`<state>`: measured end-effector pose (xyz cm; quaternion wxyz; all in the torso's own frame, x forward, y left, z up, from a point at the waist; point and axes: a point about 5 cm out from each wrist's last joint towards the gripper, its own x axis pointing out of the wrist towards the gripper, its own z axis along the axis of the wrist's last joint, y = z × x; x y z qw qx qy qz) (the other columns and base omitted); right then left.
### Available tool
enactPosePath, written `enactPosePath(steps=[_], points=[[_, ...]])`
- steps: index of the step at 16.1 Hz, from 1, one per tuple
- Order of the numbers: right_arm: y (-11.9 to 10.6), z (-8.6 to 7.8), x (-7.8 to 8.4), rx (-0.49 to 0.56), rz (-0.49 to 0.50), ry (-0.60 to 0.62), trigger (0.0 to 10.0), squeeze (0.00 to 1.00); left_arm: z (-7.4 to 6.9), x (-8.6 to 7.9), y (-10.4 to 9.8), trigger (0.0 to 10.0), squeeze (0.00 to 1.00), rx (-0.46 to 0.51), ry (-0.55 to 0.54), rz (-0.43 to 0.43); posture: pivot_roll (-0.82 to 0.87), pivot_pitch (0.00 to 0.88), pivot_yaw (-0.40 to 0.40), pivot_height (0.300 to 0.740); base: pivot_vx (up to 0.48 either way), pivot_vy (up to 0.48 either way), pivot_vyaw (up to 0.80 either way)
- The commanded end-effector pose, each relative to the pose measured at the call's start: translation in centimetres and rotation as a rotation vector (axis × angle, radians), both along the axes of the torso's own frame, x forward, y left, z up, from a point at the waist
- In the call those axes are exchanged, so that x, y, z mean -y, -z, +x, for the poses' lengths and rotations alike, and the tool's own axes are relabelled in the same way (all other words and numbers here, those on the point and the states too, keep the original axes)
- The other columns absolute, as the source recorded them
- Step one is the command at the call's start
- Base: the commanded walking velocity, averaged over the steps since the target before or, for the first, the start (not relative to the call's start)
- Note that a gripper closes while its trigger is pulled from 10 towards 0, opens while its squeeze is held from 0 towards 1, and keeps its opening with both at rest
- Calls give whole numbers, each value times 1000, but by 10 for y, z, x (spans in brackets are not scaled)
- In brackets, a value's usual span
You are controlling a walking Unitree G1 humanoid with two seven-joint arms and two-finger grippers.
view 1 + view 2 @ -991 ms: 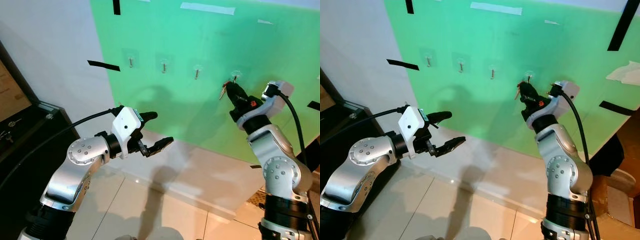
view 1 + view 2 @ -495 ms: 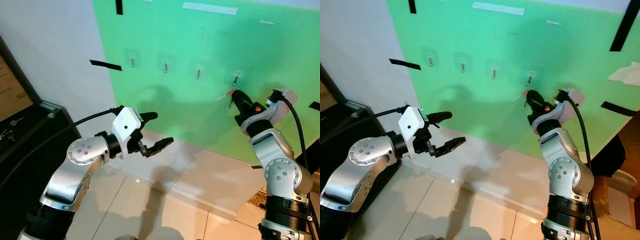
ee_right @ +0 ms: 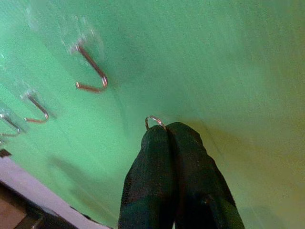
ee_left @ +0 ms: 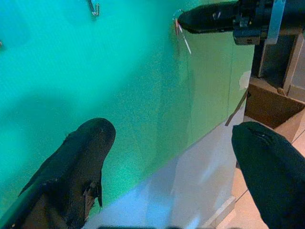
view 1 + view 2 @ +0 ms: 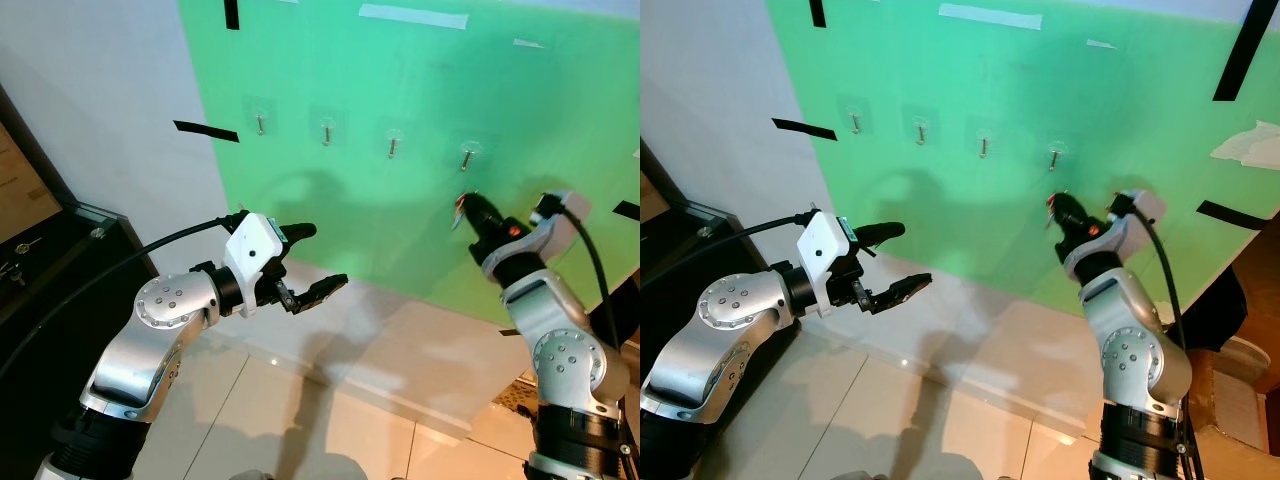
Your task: Hang keys on a hook
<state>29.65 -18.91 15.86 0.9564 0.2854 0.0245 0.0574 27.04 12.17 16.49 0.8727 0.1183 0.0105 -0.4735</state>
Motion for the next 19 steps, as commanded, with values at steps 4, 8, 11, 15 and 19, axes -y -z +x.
enactPosePath(steps=[4,8,11,15,19], points=[[-8,1,-8,46,-3,-53,10000,0,2,2,0,10000,0,4,11,15,-55,0,24,740,0,0,0],[-23,-7,-15,163,15,-149,10000,0,3,3,0,10000,0,6,11,14,-61,0,26,740,0,0,0],[-30,-8,-15,212,34,-153,10000,0,3,3,0,10000,0,8,15,12,-66,0,28,740,0,0,0],[-29,-2,-12,194,48,-102,10000,0,3,3,-1,10000,0,8,17,10,-63,0,28,740,0,0,0],[-22,8,-2,141,91,-4,10000,0,3,1,0,10000,0,6,14,14,-56,0,28,740,0,0,0]])
